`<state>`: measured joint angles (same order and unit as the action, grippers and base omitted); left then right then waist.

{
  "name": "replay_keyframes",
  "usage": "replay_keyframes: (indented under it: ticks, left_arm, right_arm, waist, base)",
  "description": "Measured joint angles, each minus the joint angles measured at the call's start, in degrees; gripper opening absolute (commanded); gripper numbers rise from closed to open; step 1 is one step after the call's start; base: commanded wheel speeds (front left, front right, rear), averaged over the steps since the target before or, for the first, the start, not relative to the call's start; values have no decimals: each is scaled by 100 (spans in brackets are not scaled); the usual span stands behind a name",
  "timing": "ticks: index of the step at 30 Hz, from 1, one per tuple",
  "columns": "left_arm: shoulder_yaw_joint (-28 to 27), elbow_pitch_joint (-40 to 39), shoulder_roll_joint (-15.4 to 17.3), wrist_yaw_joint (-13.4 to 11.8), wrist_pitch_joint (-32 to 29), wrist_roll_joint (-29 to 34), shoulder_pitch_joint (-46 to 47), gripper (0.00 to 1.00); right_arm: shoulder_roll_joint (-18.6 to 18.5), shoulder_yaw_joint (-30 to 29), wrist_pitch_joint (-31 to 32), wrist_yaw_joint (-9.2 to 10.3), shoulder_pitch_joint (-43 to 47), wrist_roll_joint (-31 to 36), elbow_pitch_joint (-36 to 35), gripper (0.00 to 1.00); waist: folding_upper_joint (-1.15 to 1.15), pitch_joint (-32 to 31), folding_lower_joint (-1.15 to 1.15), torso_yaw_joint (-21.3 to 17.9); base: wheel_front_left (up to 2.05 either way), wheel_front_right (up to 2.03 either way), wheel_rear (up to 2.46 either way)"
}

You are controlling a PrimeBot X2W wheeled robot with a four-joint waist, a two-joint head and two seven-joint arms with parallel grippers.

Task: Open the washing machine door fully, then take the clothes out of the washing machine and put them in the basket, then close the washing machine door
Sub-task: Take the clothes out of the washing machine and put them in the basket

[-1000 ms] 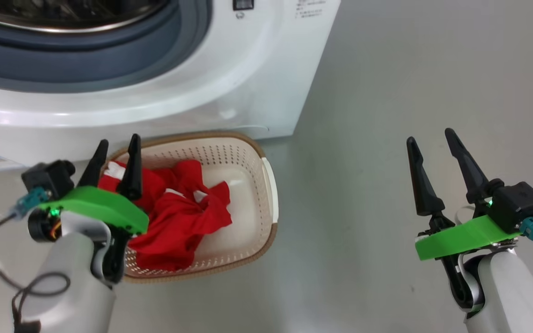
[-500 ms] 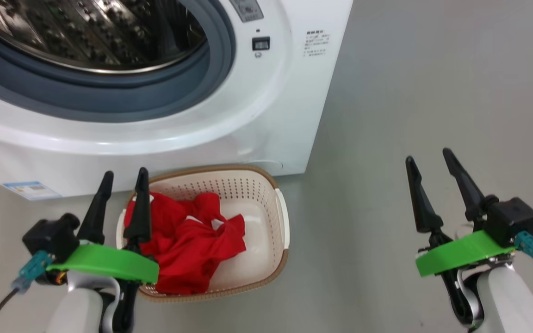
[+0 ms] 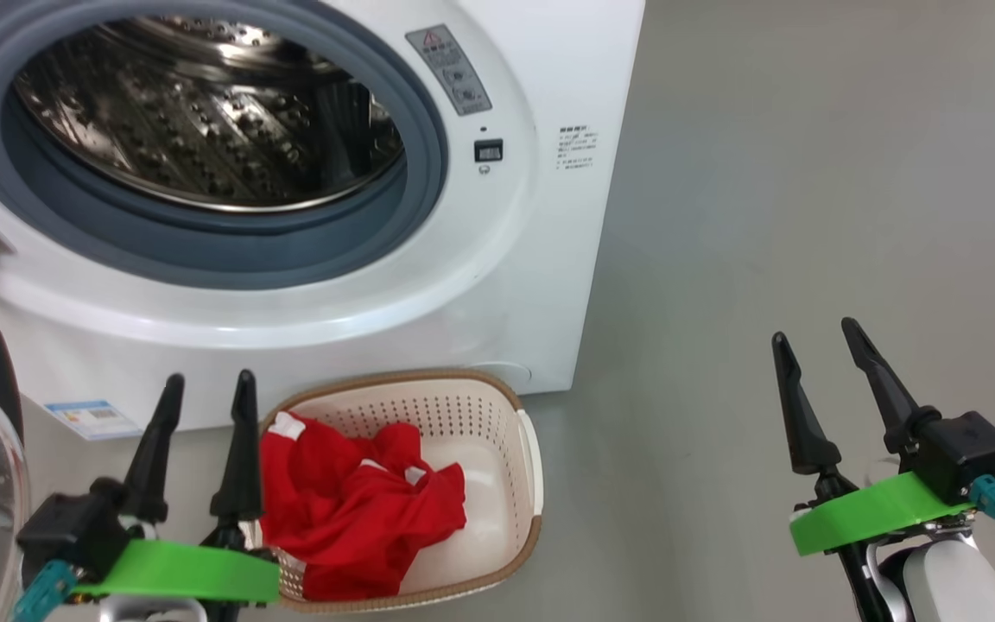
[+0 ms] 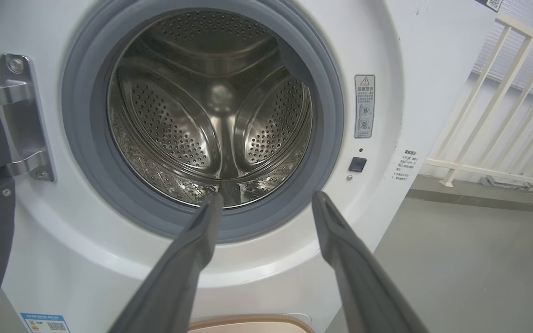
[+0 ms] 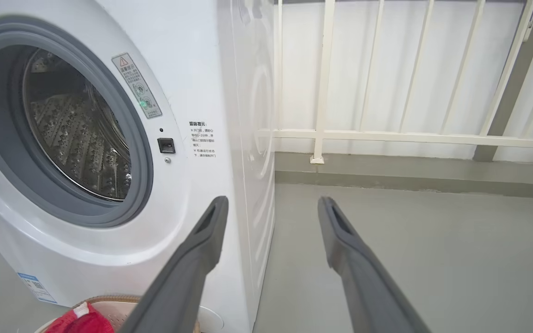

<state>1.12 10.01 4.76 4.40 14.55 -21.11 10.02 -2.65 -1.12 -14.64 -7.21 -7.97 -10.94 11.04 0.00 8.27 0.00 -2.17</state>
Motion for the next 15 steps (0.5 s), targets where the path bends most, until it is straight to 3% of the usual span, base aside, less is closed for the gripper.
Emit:
replay_keyframes:
  ticks: [15]
  left_arm:
    - [-182, -364, 8, -234, -1, 38, -1043, 100]
  right_arm:
    - [9, 94, 0, 0, 770, 70, -463, 100]
  waist:
    - [0, -664, 0, -73]
  base:
    - [0, 0, 0]
